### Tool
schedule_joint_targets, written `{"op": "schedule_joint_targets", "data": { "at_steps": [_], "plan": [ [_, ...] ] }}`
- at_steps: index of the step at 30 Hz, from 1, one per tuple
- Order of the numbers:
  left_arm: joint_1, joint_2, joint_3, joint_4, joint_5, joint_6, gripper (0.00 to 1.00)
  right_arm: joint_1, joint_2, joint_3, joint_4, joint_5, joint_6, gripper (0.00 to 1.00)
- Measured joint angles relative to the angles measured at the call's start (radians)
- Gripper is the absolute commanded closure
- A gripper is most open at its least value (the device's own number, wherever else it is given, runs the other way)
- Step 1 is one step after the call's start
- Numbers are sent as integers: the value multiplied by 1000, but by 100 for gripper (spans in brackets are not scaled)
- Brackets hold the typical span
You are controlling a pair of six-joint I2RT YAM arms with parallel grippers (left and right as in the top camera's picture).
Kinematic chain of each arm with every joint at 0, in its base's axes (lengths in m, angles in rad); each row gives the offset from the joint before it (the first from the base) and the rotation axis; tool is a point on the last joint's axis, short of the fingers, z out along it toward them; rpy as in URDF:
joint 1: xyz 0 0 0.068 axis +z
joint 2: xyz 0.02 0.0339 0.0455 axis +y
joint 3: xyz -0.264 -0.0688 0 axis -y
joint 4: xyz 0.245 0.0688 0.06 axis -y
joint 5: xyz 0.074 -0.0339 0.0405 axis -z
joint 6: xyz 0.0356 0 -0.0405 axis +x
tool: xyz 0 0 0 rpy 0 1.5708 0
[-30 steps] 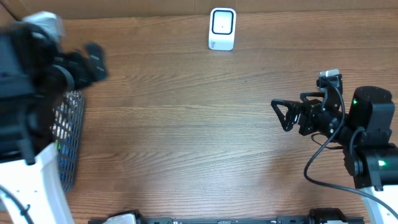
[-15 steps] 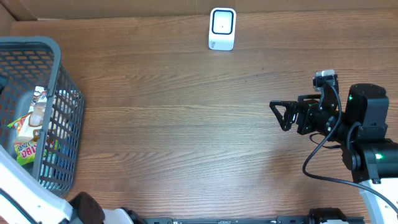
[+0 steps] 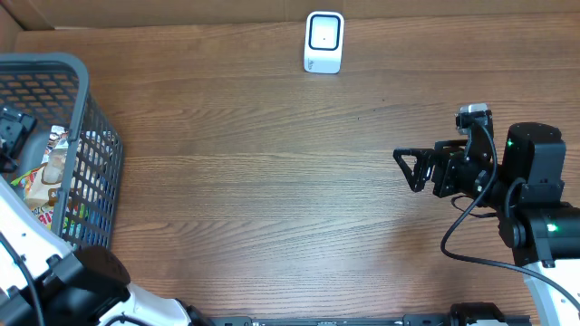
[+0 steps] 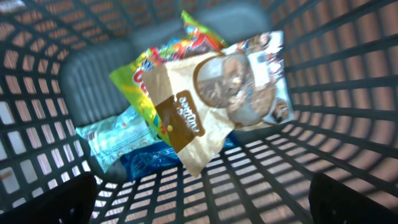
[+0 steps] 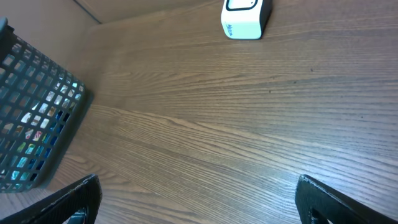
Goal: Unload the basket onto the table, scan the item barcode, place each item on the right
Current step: 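Lower the left gripper into the basket and grasp the clear snack bag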
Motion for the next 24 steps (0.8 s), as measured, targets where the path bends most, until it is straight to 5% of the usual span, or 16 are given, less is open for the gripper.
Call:
{"op": "schedule_joint_targets", "data": {
  "at_steps": [8, 24],
  "plan": [
    [11, 46, -174, 116, -6, -14, 0, 0, 0, 0, -7, 1, 0, 0],
    [33, 50, -636, 649, 8, 105, 0, 0, 1, 0, -24, 0, 0, 0]
  ]
}}
